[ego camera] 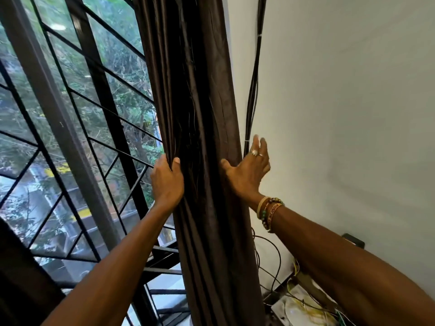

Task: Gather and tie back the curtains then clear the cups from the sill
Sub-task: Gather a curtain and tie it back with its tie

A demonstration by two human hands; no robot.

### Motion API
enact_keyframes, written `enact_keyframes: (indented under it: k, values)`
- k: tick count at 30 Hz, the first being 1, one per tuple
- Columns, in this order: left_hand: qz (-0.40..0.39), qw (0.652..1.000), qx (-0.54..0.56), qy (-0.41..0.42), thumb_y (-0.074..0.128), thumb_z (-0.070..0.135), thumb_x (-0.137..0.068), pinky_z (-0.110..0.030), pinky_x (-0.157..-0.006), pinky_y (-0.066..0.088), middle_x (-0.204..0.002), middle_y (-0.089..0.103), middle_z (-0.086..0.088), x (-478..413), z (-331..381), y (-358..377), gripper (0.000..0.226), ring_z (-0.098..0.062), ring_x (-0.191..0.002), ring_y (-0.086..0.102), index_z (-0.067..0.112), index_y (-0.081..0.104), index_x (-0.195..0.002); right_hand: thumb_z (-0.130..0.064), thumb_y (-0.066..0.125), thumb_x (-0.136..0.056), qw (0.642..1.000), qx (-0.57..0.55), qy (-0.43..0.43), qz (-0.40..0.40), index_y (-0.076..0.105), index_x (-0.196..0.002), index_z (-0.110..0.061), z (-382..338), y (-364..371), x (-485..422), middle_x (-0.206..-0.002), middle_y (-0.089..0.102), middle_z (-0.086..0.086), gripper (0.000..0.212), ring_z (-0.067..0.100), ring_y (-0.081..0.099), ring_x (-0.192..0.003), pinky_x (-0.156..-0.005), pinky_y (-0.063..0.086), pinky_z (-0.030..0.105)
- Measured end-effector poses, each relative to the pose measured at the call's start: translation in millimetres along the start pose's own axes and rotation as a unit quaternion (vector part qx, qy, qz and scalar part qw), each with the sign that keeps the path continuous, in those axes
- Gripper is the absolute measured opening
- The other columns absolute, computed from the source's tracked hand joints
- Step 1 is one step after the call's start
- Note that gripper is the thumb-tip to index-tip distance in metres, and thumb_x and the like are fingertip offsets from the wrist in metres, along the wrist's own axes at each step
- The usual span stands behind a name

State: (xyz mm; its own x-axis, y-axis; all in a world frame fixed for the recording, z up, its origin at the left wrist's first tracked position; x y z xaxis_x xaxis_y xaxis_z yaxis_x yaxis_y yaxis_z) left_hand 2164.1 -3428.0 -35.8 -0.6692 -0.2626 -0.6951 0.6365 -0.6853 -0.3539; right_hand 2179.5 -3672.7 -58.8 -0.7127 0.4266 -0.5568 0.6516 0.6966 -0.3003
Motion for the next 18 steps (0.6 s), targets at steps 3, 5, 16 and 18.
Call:
enact_keyframes:
  k: [3,5,16,18]
  values:
    - [-0.005,1.0,0.026,0.0,0.041,0.033,-0.104,-0.053,-0.084,0.049,-0.109,0.064,-0.017,4.0,2.5,3.1,0.038,-0.04,-0.099,0.059,0.002,0.051,-0.123,-0.031,0.063,-0.093,0.995,-0.04,0.039,-0.081,0.05,-0.139,-0.012,22.4,11.8,-14.8,-0.138,0.057,0.01,0.051,0.031,0.054,-0.126,-0.104,0.045,0.039]
    - [-0.007,0.999,0.053,0.004,0.042,0.027,-0.105,-0.046,-0.084,0.049,-0.113,0.064,-0.015,9.2,13.4,5.6,0.033,-0.036,-0.102,0.06,0.004,0.05,-0.127,-0.021,0.051,-0.1,0.996,-0.033,-0.009,-0.085,0.066,-0.107,-0.008,17.4,13.1,-9.5,-0.106,0.07,0.01,0.021,0.03,0.065,-0.098,-0.081,0.05,0.033]
    - [-0.067,0.981,0.151,-0.098,0.067,0.041,-0.091,-0.026,-0.079,0.044,-0.105,0.059,0.005,26.4,45.2,45.7,0.052,-0.019,-0.099,0.061,0.014,0.043,-0.128,-0.005,0.043,-0.099,0.935,-0.212,-0.087,-0.269,0.073,-0.095,-0.002,-25.9,53.7,40.2,-0.096,0.074,0.01,0.03,0.019,0.069,-0.091,-0.085,0.054,0.037]
    - [-0.052,0.988,0.119,-0.081,0.057,0.025,-0.098,-0.024,-0.074,0.04,-0.102,0.055,0.004,25.4,42.6,40.8,0.041,-0.022,-0.098,0.06,0.009,0.041,-0.133,0.004,0.038,-0.097,0.915,-0.258,-0.069,-0.301,0.075,-0.097,-0.017,-22.1,50.1,38.2,-0.102,0.074,0.003,0.043,0.005,0.069,-0.096,-0.088,0.053,0.022]
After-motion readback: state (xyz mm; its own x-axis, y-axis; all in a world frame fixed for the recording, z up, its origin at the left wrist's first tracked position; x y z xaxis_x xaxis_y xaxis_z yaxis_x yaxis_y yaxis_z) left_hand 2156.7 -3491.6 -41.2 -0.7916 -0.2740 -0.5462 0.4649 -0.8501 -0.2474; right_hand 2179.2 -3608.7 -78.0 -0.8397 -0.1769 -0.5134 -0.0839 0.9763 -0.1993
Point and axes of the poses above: each hand's wrist, its own x-axis away from the middle knuckle, its own y-axis out of the palm, z = x × y, the point moved 8 cm from there along -x, towards the middle knuckle
